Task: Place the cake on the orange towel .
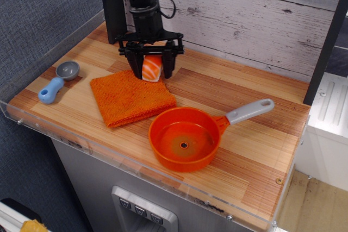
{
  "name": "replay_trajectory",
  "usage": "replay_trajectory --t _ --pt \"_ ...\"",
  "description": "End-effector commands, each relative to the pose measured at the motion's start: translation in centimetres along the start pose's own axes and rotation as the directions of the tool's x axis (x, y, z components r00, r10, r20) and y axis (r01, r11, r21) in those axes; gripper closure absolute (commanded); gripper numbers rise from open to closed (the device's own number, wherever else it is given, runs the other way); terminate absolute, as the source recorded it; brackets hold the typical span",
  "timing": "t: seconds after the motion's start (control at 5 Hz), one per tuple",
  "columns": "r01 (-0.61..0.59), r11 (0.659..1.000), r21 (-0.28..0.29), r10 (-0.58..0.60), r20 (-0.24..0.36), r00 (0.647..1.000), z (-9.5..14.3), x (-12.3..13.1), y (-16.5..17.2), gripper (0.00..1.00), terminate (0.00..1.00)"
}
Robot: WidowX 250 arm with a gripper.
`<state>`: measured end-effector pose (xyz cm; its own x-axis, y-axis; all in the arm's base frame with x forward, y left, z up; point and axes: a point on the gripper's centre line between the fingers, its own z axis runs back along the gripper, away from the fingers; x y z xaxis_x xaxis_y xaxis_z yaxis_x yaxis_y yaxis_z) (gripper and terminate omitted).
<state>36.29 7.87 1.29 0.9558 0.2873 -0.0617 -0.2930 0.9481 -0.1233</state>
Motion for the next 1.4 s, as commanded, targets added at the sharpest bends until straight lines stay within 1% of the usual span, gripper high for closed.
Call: replay_trajectory --t 0.0,0.2,0.4,0.6,0.8,1.0,1.2 --pt "0.014 1.000 0.003 -0.014 0.052 0.999 2.1 -0.9 -1.1 0.00 0.00" --pt "0.030 1.000 -0.010 -0.028 0.118 0.993 5.1 -0.3 -2.0 0.00 0.00" --pt "0.058 0.997 0.042 -0.065 0.196 0.978 9.9 0.4 -3.3 0.00 0.00" --pt "0.073 0.992 0.104 -0.101 0.291 0.951 14.7 0.0 -4.8 0.00 0.00" --pt "0.107 0.986 0.128 -0.145 0.337 0.930 17.2 -0.8 -5.8 0.00 0.00" --pt "0.083 0.988 0.127 -0.121 0.327 0.937 17.7 -1.4 -5.9 0.00 0.00" --pt "0.083 0.988 0.127 -0.121 0.327 0.937 17.7 -1.4 -5.9 0.00 0.00"
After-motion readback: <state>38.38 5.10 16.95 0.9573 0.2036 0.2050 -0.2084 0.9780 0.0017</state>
